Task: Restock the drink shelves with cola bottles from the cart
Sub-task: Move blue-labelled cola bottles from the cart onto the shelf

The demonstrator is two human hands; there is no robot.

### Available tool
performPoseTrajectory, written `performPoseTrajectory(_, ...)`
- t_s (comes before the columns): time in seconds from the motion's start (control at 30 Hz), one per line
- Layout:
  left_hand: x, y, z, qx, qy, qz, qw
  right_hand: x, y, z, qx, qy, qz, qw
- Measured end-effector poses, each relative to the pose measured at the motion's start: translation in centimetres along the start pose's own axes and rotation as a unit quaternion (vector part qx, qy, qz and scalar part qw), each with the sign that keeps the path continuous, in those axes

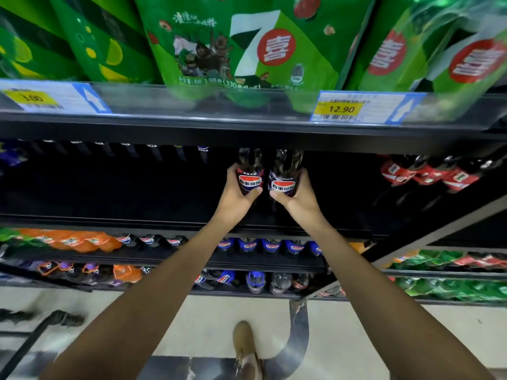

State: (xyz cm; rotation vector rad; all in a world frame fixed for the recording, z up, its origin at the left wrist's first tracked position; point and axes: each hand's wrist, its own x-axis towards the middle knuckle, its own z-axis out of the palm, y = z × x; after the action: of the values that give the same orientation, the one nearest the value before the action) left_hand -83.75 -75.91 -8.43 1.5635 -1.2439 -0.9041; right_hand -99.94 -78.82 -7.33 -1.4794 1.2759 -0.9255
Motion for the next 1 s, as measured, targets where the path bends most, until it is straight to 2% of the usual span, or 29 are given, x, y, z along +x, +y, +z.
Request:
performPoseTrajectory(0.2, -1.0, -2.0, 1.5, -0.012, 0.024, -0.013, 1.000, -1.0, 2.5, 1.0, 0.000, 0.014, 0.046, 0.999)
performPoseTrajectory(0.47, 1.4, -3.3, 1.2, 0.008, 0.063, 0.034, 0.997, 2.2, 3.6, 2.2, -0.007, 0.023, 0.018, 1.000)
performPoseTrajectory(0.6, 4.0, -4.0, 1.0, 0.055, 0.089, 0.027, 0.994, 5.3, 3.7, 3.4, -0.017, 0.020, 0.001, 1.000)
performPoseTrajectory(0.7, 5.8, -4.2, 1.1, 0.158, 0.160, 0.036, 0.974, 7.3, 3.9, 4.2, -0.017, 0.033, -0.013, 0.999)
performPoseTrajectory(0.77, 6.8, -4.3, 1.3, 0.180, 0.199, 0.045, 0.962, 8.6, 4.1, 4.8, -0.017, 0.041, -0.025, 0.999)
performPoseTrajectory(1.0, 9.1, -4.9, 2.0, 0.275, 0.268, 0.068, 0.921, 11.6, 4.1, 6.4, -0.024, 0.056, -0.060, 0.996)
